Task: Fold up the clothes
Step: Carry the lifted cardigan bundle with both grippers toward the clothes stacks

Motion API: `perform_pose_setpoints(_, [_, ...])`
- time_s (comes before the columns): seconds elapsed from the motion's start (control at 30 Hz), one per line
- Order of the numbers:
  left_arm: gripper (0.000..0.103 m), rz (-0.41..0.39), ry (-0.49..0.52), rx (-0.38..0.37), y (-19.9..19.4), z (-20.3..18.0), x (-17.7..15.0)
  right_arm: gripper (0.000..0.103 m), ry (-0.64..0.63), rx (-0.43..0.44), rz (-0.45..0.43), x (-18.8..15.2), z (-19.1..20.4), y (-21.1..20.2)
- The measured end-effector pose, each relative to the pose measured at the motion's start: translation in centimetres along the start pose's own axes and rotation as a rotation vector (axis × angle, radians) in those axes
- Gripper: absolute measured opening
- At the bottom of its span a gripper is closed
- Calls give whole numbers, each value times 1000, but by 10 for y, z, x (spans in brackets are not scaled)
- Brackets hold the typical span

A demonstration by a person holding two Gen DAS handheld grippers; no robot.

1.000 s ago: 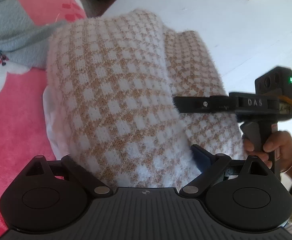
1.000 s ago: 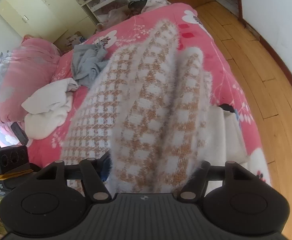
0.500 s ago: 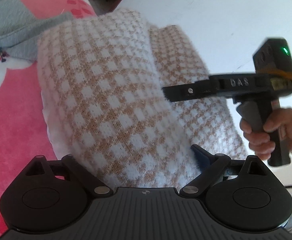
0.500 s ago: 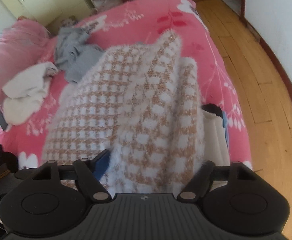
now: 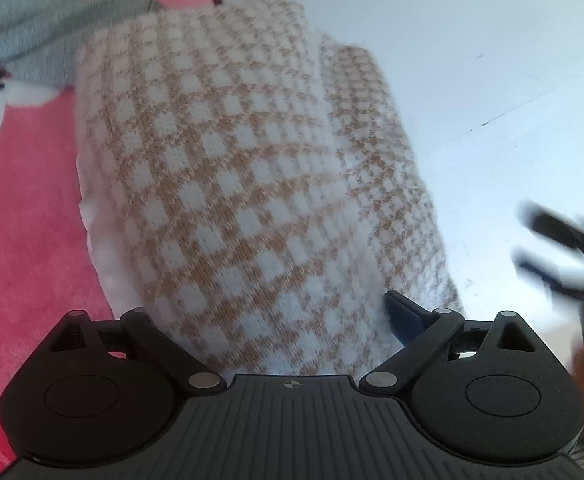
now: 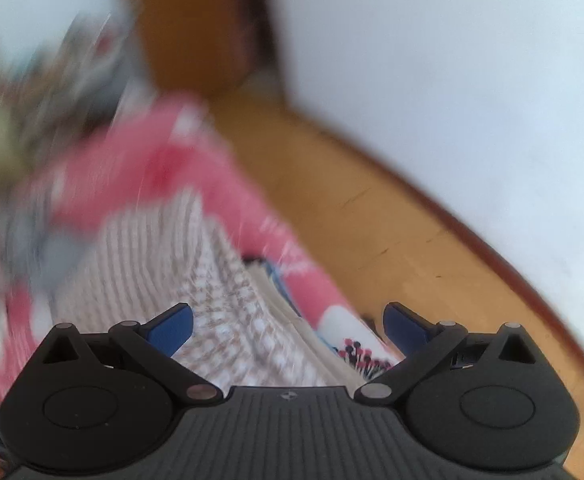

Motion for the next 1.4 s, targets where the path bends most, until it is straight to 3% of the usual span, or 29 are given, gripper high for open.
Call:
perform_pose_setpoints(0.07, [95,34,-3,-4,1,1,4,103,211,17,-117,-46,-6,-39])
perform_pose_setpoints(0.2, [93,78,-18,11,1,0,8,103,584,68,-245,-158,-1,-69])
perform_pose_setpoints(0.3, [92,97,-44,37,3,-5,10,100,793,114,-240,-227,17,-51])
perform_pose_setpoints(0.37, [92,110,-63,54,4,-8,12,98,831,125,-203,-249,32,-32])
perform_pose_setpoints(0.6, [89,109,-81,81,13,-23,18,95,866,163,-278,-250,33,5])
perform_pose_setpoints(0.73, [87,93,-62,94,8,-24,11,94,902,274,-292,-241,16,27])
perform_pose_setpoints(0.8, [86,85,-44,99,-2,-23,9,80,885,334,-306,-233,9,31])
perform_pose_setpoints(0.9, [85,84,-43,96,-3,-29,7,73,827,334,-301,-224,7,28])
perform_pose_setpoints(1.13, [85,83,-94,74,-3,-28,-8,72,776,313,-236,-198,3,19])
perform_pose_setpoints(1.4, [89,173,-47,16,9,-20,-14,73,722,285,-225,-230,12,27])
Point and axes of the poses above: each gripper's, at about its wrist camera, not at the fingertips, and y roughly the way its jaws point, z to its left, x to its top, the point moved 3 cm from there along y, roughly the way its jaws point, and after that the axes turned 6 degrees about x, right-handed, at the moved point
